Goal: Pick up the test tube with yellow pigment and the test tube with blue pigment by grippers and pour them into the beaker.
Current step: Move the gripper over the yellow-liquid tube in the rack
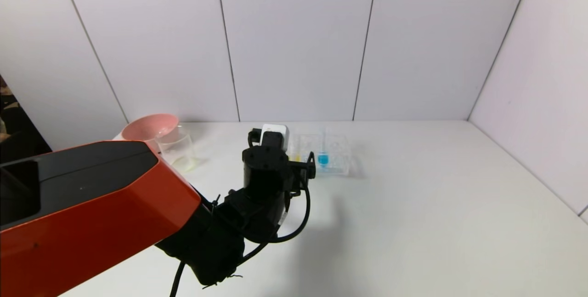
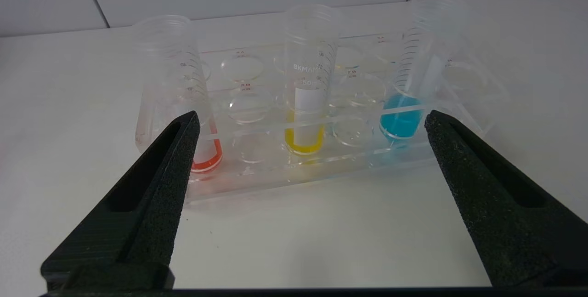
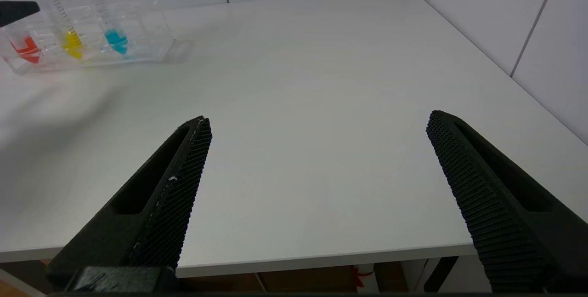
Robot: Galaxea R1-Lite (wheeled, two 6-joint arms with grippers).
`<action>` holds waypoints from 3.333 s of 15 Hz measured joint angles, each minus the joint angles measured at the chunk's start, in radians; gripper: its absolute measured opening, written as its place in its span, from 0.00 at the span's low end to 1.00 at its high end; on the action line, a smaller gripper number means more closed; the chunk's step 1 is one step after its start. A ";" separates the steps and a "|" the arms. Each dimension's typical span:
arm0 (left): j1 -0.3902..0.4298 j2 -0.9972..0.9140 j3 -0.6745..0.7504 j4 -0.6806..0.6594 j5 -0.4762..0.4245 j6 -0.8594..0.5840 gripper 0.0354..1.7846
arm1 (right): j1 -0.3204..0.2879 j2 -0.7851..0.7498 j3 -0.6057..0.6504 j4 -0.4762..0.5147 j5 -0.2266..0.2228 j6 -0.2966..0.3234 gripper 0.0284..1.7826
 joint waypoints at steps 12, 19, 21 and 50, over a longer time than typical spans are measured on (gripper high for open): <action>0.070 0.113 -0.242 0.149 -0.010 -0.002 0.96 | 0.000 0.000 0.000 0.000 0.000 0.000 0.96; 0.079 0.161 -0.293 0.162 -0.011 -0.003 0.96 | 0.000 0.000 0.000 0.000 0.000 0.000 0.96; 0.089 0.166 -0.304 0.165 -0.012 -0.003 0.96 | 0.000 0.000 0.000 0.000 0.000 0.000 0.96; 0.139 0.291 -0.532 0.283 -0.032 -0.012 0.93 | 0.000 0.000 0.000 0.000 0.000 0.000 0.96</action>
